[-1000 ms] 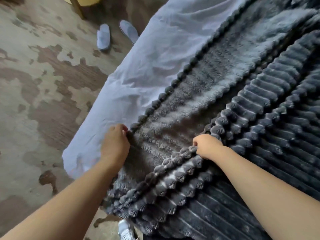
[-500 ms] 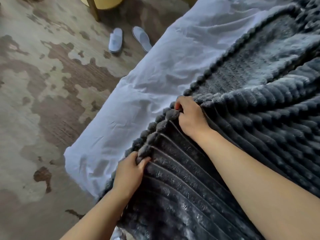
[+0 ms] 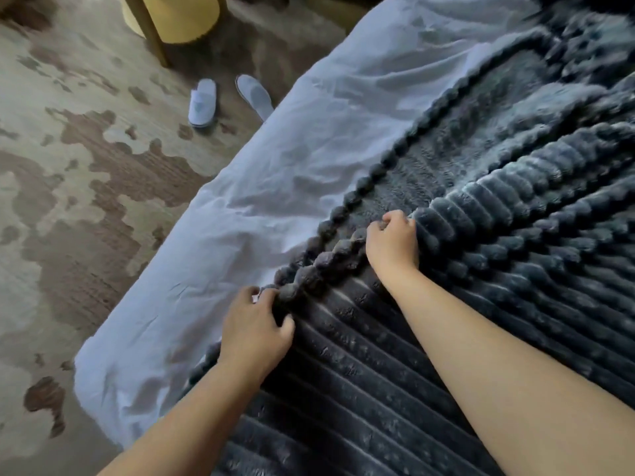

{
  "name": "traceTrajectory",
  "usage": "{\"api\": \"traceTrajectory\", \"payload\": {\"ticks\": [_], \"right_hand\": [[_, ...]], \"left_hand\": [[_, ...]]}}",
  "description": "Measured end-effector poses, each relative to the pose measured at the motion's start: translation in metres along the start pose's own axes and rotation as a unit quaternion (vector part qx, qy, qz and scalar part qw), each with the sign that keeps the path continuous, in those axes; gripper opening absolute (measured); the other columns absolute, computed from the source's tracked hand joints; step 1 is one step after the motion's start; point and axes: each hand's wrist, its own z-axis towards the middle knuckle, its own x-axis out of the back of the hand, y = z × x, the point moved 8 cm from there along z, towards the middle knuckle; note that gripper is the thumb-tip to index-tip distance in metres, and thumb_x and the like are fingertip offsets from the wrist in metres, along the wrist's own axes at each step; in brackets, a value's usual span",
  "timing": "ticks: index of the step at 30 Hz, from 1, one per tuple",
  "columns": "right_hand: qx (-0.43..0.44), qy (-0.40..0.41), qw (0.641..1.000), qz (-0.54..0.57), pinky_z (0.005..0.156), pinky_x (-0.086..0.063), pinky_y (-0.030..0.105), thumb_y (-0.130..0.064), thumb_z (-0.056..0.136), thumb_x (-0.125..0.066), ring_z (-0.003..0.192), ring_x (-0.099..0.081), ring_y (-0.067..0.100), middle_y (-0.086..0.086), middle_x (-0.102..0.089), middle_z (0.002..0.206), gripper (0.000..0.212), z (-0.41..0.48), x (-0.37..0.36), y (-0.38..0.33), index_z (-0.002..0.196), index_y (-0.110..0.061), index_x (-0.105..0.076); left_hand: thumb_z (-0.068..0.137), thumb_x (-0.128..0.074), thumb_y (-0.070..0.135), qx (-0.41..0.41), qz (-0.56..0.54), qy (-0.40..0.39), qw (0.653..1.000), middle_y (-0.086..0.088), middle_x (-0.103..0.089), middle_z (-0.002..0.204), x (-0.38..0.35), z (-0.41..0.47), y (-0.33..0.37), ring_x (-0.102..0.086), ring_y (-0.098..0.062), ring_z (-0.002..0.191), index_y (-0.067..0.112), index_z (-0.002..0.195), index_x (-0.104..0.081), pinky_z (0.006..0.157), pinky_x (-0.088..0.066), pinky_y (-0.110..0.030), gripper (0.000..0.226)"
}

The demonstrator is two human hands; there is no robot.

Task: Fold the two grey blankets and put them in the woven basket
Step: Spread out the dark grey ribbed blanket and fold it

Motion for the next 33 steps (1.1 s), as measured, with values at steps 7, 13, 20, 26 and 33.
{"api": "traceTrajectory", "payload": {"ticks": [7,13,20,26,33], "right_hand": [[-0.285,0.052,0.95,0.121,0.098,-0.04,0.042,-0.015,0.089,-0.056,0.125,-0.044,0.038,0.021,-0.035,0.143,0.058,0.059,0.025,0.077,0.14,-0.006,-0.03],[-0.127,0.141,0.866,0.462,0.048,-0.035,0.016,-0.009,0.077,-0.046,0.046,-0.04,0.004,-0.014,-0.047,0.05,0.018,0.093,0.081,0.03,0.064,-0.021,-0.049],[-0.087,-0.16,0.948,0.262,0.058,-0.047,0.026,-0.002,0.096,-0.038,0.071,-0.057,0.013,0.004,-0.061,0.097,0.034,0.084,0.013,0.021,0.116,-0.02,-0.059],[-0.194,0.048,0.968,0.151,0.052,-0.045,0.026,-0.01,0.09,-0.043,0.065,-0.058,0.015,-0.007,-0.064,0.083,0.029,0.032,0.098,0.167,0.1,-0.025,-0.067],[-0.462,0.174,0.87,-0.011,0.09,-0.05,0.045,-0.023,0.091,-0.059,0.109,-0.055,0.042,0.023,-0.052,0.129,0.04,-0.098,0.168,0.367,0.127,-0.006,-0.056]], "left_hand": [[0.082,-0.061,0.046,-0.091,0.045,-0.057,0.993,-0.004,-0.052,0.114,-0.024,0.069,0.085,-0.056,-0.024,0.104,0.024,0.105,-0.067,0.087,-0.048,-0.032,0.033],[0.087,-0.052,0.021,-0.101,0.002,-0.018,0.995,-0.001,-0.047,0.086,-0.016,0.094,0.128,-0.055,-0.029,0.087,0.02,0.08,-0.051,0.065,-0.034,-0.031,0.007],[0.093,-0.048,0.017,0.088,-0.024,-0.069,0.993,-0.021,-0.066,0.092,-0.017,0.115,0.055,-0.061,-0.037,0.093,0.007,0.087,-0.06,0.07,-0.04,-0.033,0.017],[0.085,-0.06,0.042,-0.041,-0.042,-0.061,0.996,0.006,-0.056,0.06,-0.014,0.123,0.101,-0.052,-0.022,0.064,0.024,0.066,-0.053,0.055,-0.037,-0.03,0.028],[0.09,-0.055,0.044,-0.137,0.034,-0.032,0.989,-0.002,-0.047,0.055,-0.032,0.15,0.17,-0.047,-0.026,0.063,0.012,0.068,-0.055,0.056,-0.032,-0.034,0.039]]}}
